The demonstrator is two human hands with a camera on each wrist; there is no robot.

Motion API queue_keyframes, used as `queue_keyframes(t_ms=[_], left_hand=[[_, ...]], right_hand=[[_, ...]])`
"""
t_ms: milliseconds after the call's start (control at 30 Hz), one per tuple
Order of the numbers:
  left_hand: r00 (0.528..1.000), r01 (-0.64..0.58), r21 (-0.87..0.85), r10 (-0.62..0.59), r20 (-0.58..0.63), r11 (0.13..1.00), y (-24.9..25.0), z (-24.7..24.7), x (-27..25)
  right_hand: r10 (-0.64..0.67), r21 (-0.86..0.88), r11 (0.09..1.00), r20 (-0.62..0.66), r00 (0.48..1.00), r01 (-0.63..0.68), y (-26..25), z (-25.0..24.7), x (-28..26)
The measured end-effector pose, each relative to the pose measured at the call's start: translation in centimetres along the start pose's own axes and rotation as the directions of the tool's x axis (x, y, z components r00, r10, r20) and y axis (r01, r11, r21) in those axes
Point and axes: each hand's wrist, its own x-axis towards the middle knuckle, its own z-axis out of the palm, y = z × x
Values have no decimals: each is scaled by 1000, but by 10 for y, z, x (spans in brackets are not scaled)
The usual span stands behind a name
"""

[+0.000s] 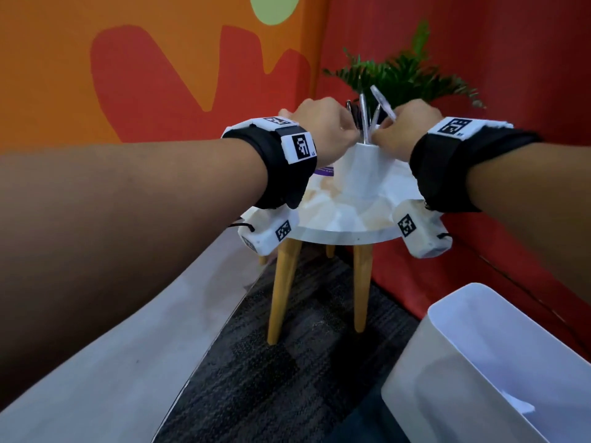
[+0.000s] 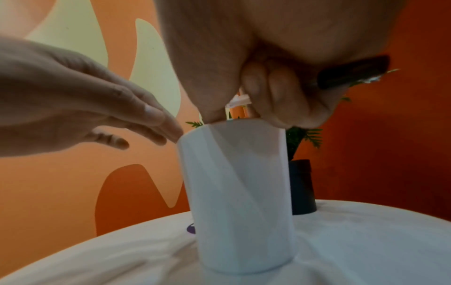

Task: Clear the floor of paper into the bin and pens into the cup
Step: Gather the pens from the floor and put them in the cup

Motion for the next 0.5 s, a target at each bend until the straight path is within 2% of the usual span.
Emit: queue_keyframes(t_ms=[67, 133, 233, 333, 400, 500], left_hand=[[1000, -26, -23, 26, -8, 999, -4, -4, -6], [999, -37, -52, 36, -8, 998, -8, -6, -11], [998, -70, -74, 69, -7, 995, -11, -6, -18], [995, -104, -60, 103, -10, 993, -14, -1, -23], [993, -120, -46, 119, -8, 992, -17, 2, -25], [991, -135, -43, 134, -8, 990, -21, 7, -28]], right_hand=[[12, -5, 1000, -33, 999, -12, -1, 2, 1], [-18, 101, 994, -132, 991, 31, -8, 2, 4], [-104, 229, 957, -304, 947, 179, -24, -2, 11], [-182, 227, 929, -407, 895, 292, -36, 0, 10], [-205, 189, 937, -379, 902, 293, -42, 1, 8], [-102, 48, 993, -171, 980, 112, -30, 14, 9]])
